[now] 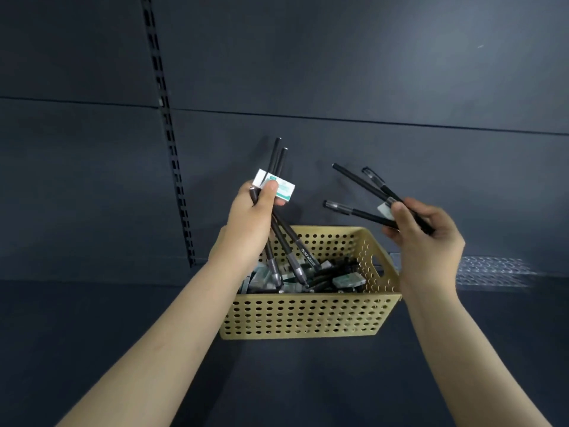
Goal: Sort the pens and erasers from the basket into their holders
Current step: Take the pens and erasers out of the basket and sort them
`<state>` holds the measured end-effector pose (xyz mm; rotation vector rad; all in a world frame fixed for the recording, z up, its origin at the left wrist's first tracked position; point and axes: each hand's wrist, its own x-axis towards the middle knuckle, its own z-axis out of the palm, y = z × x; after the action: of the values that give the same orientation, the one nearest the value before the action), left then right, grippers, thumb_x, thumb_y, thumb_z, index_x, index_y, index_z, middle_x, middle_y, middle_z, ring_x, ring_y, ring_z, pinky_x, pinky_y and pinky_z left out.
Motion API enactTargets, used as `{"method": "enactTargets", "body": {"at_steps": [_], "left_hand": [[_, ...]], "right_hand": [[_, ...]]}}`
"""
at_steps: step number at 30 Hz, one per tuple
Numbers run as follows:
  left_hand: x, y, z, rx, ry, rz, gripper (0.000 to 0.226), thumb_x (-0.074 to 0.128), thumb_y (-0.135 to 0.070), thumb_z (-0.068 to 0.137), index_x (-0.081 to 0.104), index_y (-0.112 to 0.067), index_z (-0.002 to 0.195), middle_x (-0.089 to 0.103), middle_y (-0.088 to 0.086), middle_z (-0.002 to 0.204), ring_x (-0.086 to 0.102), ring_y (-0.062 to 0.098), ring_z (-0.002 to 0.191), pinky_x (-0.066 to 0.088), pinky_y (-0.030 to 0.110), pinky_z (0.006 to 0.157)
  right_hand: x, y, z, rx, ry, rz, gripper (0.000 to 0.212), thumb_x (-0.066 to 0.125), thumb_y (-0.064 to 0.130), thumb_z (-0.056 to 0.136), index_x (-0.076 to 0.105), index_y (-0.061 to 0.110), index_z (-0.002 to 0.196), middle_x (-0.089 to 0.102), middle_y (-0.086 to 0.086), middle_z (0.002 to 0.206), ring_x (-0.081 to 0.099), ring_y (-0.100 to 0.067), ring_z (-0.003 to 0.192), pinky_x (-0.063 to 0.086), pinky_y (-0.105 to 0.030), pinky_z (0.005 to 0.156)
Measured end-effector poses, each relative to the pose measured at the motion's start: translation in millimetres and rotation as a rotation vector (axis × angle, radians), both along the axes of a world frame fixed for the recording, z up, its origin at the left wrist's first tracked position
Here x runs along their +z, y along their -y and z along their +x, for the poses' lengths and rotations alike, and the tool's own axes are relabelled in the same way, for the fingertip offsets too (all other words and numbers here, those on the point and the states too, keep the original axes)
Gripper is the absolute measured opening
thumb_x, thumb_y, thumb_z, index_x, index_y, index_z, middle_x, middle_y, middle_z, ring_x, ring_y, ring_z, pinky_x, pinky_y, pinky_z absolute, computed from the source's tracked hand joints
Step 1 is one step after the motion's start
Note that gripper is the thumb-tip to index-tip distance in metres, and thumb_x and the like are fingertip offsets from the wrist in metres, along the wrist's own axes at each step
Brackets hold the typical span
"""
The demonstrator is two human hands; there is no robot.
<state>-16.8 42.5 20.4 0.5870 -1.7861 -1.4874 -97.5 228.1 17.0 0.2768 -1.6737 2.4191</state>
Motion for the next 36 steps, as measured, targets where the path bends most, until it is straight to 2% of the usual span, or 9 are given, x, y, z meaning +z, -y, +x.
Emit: {"method": "enactTargets", "body": {"at_steps": [2,5,11,16,21,26,29,31,36], "left_hand": [[8,-12,-3,-0.013,-0.058,0.089,0.031,0.045,-0.041,0.099,0.058,-0.015,0.111,0.064,-0.013,0.078,0.053,0.004,0.067,0.046,0.018,0.055],[18,-37,-8,-0.073,-0.076,0.11,0.026,0.046,-0.038,0.099,0.057,-0.017,0.11,0.063,-0.012,0.078,0.05,0.005,0.065,0.042,0.016,0.048],[22,-107,-31,-0.214,-0.073,0.089,0.013,0.047,-0.037,0.099,0.057,-0.028,0.098,0.064,-0.012,0.076,0.048,0.001,0.054,0.04,0.02,0.047],[13,-183,-67,-0.241,-0.01,-0.015,0.018,0.046,-0.038,0.099,0.056,-0.027,0.11,0.062,-0.016,0.075,0.051,-0.004,0.062,0.039,0.021,0.055],[-18,-259,-102,-0.255,0.09,0.043,0.014,0.047,-0.038,0.098,0.053,-0.031,0.108,0.062,-0.016,0.08,0.052,0.002,0.069,0.038,0.018,0.047],[-64,-313,-125,-0.191,0.171,0.18,0.01,0.049,-0.036,0.098,0.055,-0.031,0.093,0.064,-0.013,0.083,0.052,0.002,0.067,0.04,0.017,0.044],[-86,-331,-135,-0.161,0.218,0.238,0.013,0.049,-0.035,0.098,0.057,-0.026,0.095,0.064,-0.013,0.083,0.051,0.002,0.067,0.039,0.014,0.041],[-97,-339,-139,-0.148,0.249,0.265,0.015,0.049,-0.035,0.099,0.058,-0.023,0.101,0.064,-0.012,0.084,0.05,0.004,0.069,0.038,0.013,0.04],[-115,-340,-141,-0.149,0.287,0.323,0.016,0.051,-0.036,0.097,0.06,-0.024,0.091,0.066,-0.008,0.085,0.051,0.009,0.072,0.04,0.024,0.06]], "right_hand": [[0,-9,1,-0.011,0.014,-0.035,0.007,0.069,0.011,0.088,0.067,0.012,0.095,0.069,-0.007,0.094,0.071,-0.01,0.073,0.056,-0.021,0.068],[1,-29,0,-0.04,0.016,-0.094,0.006,0.07,0.011,0.087,0.067,0.013,0.092,0.068,-0.009,0.098,0.071,-0.011,0.079,0.056,-0.022,0.07],[2,-90,-12,-0.079,0.02,-0.137,0.005,0.069,0.011,0.088,0.067,0.012,0.093,0.068,-0.009,0.1,0.071,-0.013,0.088,0.056,-0.02,0.072],[-12,-167,-41,-0.126,0.058,-0.109,0.004,0.07,0.012,0.087,0.068,0.013,0.091,0.07,-0.006,0.097,0.071,-0.011,0.087,0.056,-0.021,0.073],[-47,-243,-79,-0.158,0.136,-0.033,0.004,0.07,0.011,0.087,0.068,0.011,0.091,0.068,-0.008,0.095,0.069,-0.008,0.08,0.056,-0.02,0.069],[-97,-297,-109,-0.179,0.146,0.18,0.009,0.07,0.014,0.088,0.07,0.015,0.096,0.071,-0.004,0.09,0.072,-0.014,0.08,0.054,-0.015,0.068],[-122,-314,-122,-0.224,0.026,0.486,0.012,0.071,0.015,0.087,0.07,0.018,0.099,0.069,-0.001,0.083,0.068,-0.015,0.077,0.045,-0.003,0.066],[-134,-319,-128,-0.217,-0.108,0.692,0.015,0.072,0.012,0.086,0.071,0.017,0.1,0.071,0.001,0.092,0.064,-0.012,0.08,0.042,-0.002,0.071],[-150,-313,-130,-0.096,-0.272,0.916,0.019,0.076,0.009,0.08,0.071,0.011,0.098,0.067,0.0,0.089,0.06,-0.009,0.074,0.042,-0.004,0.065]]}}
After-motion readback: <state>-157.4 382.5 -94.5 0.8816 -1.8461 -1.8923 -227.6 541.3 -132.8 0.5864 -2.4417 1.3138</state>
